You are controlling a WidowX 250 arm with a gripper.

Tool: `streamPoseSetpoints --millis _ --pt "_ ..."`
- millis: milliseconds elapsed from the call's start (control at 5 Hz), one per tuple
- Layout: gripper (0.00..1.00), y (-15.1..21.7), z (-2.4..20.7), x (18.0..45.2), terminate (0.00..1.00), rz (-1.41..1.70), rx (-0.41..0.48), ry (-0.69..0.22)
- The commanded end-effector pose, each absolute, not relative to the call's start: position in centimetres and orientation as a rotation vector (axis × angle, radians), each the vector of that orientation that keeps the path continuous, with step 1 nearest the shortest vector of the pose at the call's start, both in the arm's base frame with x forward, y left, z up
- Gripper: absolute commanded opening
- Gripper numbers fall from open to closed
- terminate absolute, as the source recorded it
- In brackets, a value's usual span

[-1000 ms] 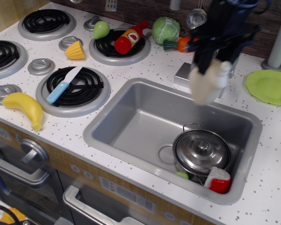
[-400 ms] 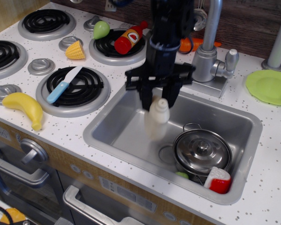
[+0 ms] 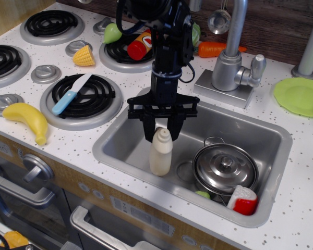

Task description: Put detergent in sink

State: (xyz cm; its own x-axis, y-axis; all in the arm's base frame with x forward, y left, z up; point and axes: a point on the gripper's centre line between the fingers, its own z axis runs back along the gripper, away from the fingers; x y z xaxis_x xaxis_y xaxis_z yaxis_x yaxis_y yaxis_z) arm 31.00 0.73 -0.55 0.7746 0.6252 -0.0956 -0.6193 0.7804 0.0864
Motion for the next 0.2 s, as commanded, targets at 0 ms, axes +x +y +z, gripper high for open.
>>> streamPoseSetpoints --millis 0 --pt "1.0 1.36 -0.48 31.5 1.0 0.615 -0.021 0.03"
